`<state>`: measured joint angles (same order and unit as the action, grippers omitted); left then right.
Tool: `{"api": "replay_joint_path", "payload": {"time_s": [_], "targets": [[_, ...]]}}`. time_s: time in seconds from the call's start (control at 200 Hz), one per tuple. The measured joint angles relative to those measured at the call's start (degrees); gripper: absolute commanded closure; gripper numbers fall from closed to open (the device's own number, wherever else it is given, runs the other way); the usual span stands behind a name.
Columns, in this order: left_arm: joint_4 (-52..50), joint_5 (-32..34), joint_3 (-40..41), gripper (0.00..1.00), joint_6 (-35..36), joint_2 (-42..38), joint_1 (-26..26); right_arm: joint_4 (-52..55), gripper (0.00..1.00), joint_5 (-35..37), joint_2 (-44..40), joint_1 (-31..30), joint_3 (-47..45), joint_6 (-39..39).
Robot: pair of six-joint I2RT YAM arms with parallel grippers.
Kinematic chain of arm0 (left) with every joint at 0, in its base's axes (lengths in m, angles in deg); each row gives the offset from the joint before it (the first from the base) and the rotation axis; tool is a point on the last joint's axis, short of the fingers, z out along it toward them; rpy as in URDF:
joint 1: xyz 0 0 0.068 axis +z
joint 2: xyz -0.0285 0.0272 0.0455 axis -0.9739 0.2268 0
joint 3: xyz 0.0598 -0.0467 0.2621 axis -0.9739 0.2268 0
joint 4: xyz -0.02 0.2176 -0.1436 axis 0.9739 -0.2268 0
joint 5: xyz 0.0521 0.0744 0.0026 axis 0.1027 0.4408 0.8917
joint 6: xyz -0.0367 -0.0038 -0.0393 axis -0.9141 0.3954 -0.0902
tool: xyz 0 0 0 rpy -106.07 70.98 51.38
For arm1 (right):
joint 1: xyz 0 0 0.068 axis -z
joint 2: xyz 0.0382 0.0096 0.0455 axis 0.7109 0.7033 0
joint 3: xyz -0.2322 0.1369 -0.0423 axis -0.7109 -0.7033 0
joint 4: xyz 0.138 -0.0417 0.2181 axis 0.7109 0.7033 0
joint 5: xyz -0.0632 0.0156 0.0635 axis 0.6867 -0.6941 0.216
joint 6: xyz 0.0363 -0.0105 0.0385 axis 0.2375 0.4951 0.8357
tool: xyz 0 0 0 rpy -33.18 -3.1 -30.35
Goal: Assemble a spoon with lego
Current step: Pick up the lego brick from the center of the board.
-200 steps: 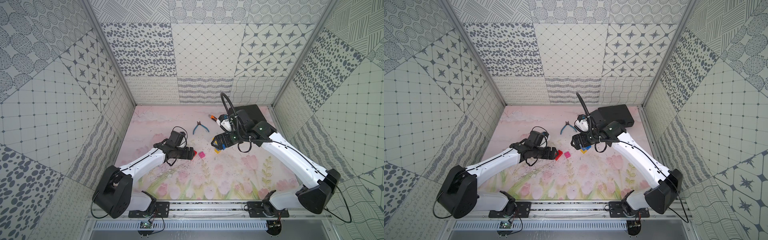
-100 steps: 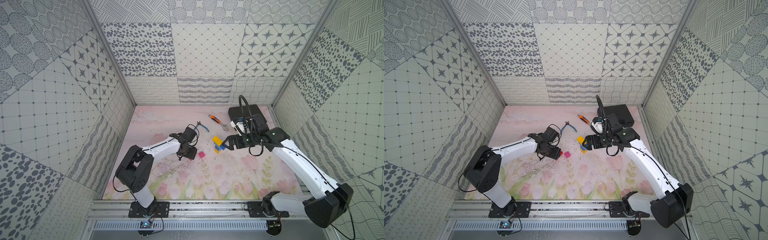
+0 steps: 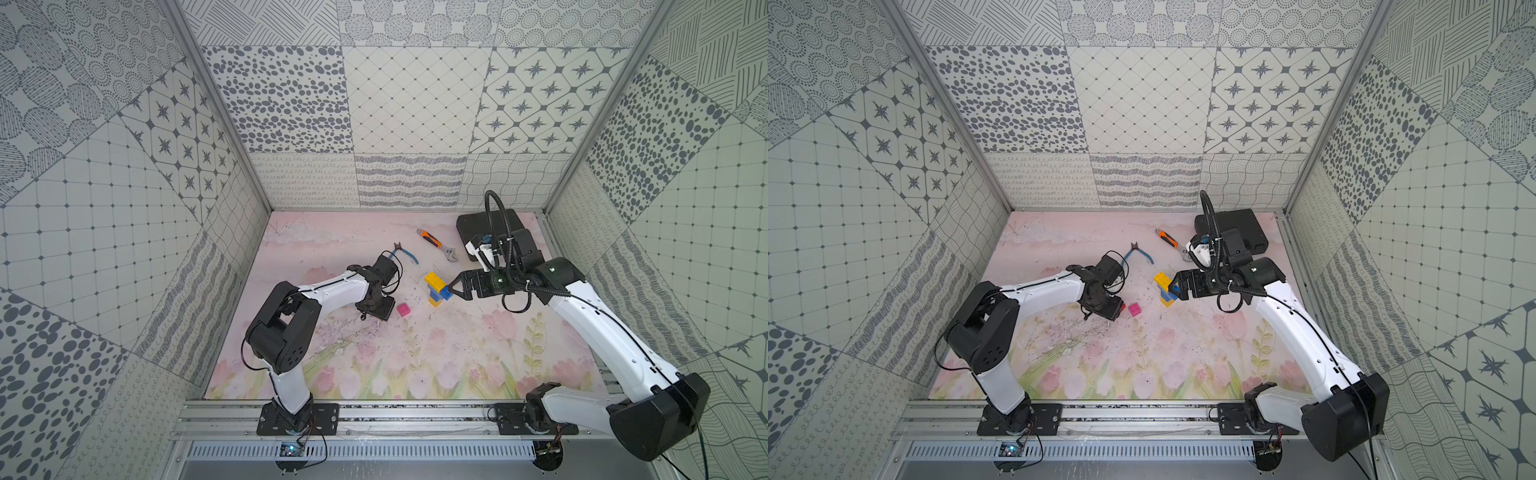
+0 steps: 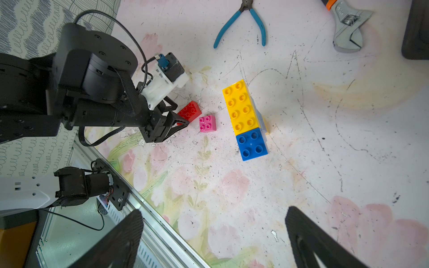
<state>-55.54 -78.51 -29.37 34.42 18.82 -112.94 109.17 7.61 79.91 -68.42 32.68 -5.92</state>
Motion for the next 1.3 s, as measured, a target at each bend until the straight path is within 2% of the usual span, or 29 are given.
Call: {"api": "replay_joint_path", "payload": {"time_s": [0.36, 0.645, 0.845, 0.94, 1.301], "targets": [[0.8, 0.3, -0.6, 0.54, 0.0, 1.9, -0.2, -0.3, 0.02, -0.2, -0.1, 0.0, -0.4, -0.3], [1.8, 0.3, -1.6, 0.55, 0.0, 2.2, -0.2, -0.8, 0.02, -0.2, -0.1, 0.0, -1.8, -0.5], [1.9, 0.2, -2.3, 0.64, -0.1, 3.2, -0.2, -0.8, 0.02, -0.2, -0.1, 0.0, -1.9, -0.7], [2.1, 0.2, -2.3, 0.73, -0.1, 3.4, -0.2, -0.8, 0.02, -0.2, -0.1, 0.0, -1.9, -1.0], [1.2, -0.1, -2.8, 0.77, 0.4, 0.7, -0.3, -1.1, 0.02, 0.0, -0.1, 0.1, -2.1, -1.6]]}}
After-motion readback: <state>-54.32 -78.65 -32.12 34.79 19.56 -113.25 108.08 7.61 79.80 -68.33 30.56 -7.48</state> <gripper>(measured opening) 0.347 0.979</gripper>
